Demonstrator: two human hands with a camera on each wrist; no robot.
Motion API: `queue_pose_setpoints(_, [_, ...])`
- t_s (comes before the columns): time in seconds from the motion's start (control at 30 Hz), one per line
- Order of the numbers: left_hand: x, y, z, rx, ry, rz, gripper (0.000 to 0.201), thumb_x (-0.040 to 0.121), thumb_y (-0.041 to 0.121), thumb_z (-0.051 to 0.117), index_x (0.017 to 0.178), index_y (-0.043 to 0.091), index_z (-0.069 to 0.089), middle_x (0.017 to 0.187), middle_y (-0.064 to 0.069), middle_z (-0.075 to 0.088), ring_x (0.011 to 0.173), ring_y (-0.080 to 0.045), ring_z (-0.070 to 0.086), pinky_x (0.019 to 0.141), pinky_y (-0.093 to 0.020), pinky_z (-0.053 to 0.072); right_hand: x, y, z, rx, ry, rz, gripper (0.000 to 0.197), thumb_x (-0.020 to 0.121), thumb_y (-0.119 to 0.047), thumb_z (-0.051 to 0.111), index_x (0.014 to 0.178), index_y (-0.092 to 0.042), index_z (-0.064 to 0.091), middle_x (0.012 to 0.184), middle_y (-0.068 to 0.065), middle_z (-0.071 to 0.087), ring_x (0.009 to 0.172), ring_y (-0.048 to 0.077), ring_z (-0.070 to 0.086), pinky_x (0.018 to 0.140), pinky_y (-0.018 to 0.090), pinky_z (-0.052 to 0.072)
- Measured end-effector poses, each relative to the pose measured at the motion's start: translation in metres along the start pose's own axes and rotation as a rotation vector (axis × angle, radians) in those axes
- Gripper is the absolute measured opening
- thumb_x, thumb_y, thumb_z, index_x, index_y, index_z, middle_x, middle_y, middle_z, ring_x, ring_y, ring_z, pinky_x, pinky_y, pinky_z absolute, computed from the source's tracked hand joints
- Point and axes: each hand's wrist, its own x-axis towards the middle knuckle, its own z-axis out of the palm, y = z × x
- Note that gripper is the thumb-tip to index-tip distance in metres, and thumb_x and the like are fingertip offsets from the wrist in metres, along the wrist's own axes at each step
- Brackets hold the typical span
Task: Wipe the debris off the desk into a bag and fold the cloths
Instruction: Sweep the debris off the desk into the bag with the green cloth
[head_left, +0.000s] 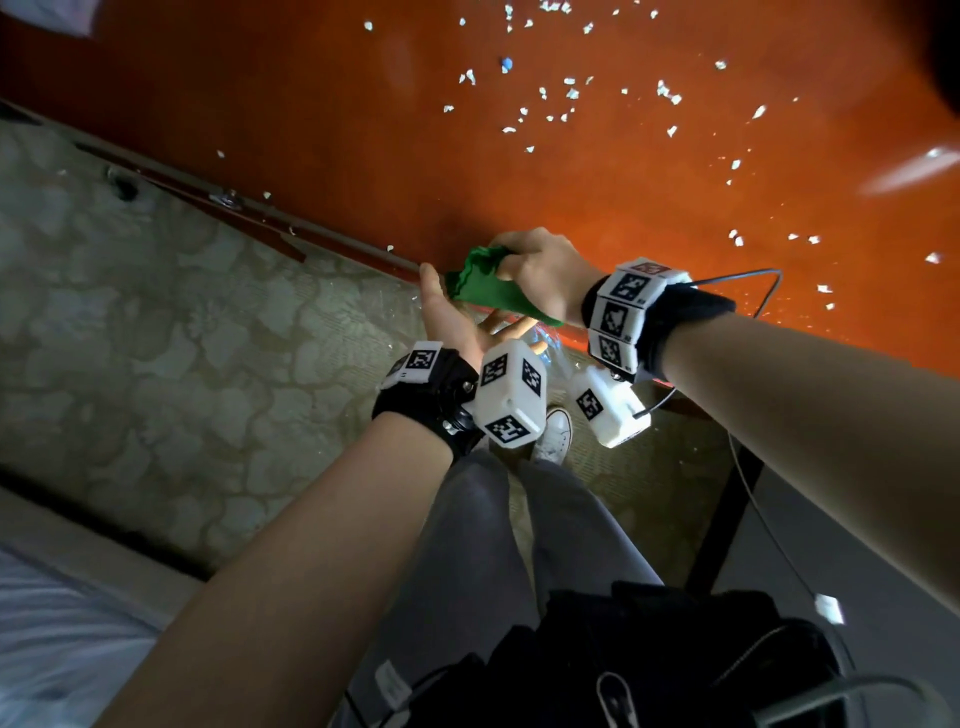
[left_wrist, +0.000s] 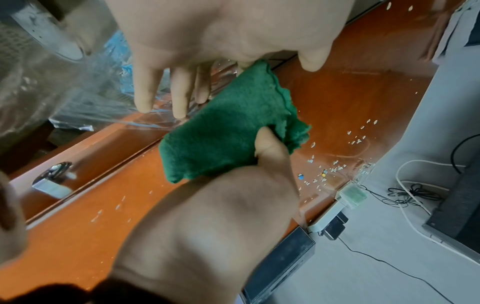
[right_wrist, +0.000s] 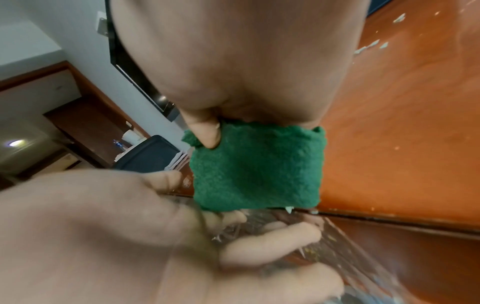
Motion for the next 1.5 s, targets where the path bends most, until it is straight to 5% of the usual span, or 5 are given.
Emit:
queue_pose_setpoints(0.47, [0.002,-0.005,0.004,0.138,0.051,-0.024,0.071,0.069,0.078,0.054,0.124,0.032,0.053,0.130,-0.022,0.051,0.110,-0.045,0.063,0.085,-0.070,0.050,-0.001,0.003,-0.086,0.301,0.604,0.120,0.040,0.086,-0.017,0.051,0.124,-0.016,0.061,0.109,0.010,0.061,0.089,0.024,0.059,0.056,0.017,0.042])
queue_pose_setpoints(0.9, [-0.004,0.014,0.002,0.107,-0.012,-0.134,0.066,0.078,0.082,0.045,0.096,0.018,0.045,0.092,-0.016,0.046,0.092,-0.036,0.052,0.085,-0.055,0.054,0.002,-0.014,0.005,-0.123,0.312,-0.035,0.036,0.095,-0.013,0.043,0.129,-0.011,0.055,0.100,0.011,0.059,0.089,0.027,0.057,0.066,0.027,0.041])
queue_pose_setpoints(1.13, [-0.006,0.016,-0.007,0.052,-0.078,-0.123,0.078,0.082,0.079,0.044,0.104,0.007,0.065,0.105,-0.015,0.068,0.092,-0.031,0.068,0.088,-0.046,0.052,-0.011,-0.008,0.028,-0.217,0.151,-0.044,0.033,0.098,-0.016,0.039,0.127,-0.012,0.055,0.088,0.007,0.060,0.051,0.008,0.058,0.042,0.015,0.042])
queue_pose_setpoints(1.3, [-0.008,0.017,-0.005,0.038,-0.033,-0.128,0.059,0.081,0.074,0.052,0.096,0.017,0.049,0.100,-0.017,0.051,0.097,-0.034,0.055,0.095,-0.062,0.045,-0.007,-0.017,0.011,0.000,0.372,-0.013,0.032,0.091,-0.010,0.045,0.117,-0.009,0.064,0.094,0.014,0.063,0.080,0.026,0.058,0.070,0.036,0.051])
queue_pose_setpoints(1.5, [-0.007,0.019,-0.004,0.106,-0.008,-0.145,0.056,0.082,0.077,0.050,0.102,0.025,0.048,0.108,-0.020,0.053,0.103,-0.047,0.066,0.090,-0.061,0.051,0.005,-0.027,-0.007,0.082,0.513,-0.028,0.014,0.087,-0.010,0.044,0.088,-0.015,0.057,0.079,0.012,0.055,0.070,0.027,0.049,0.058,0.029,0.040])
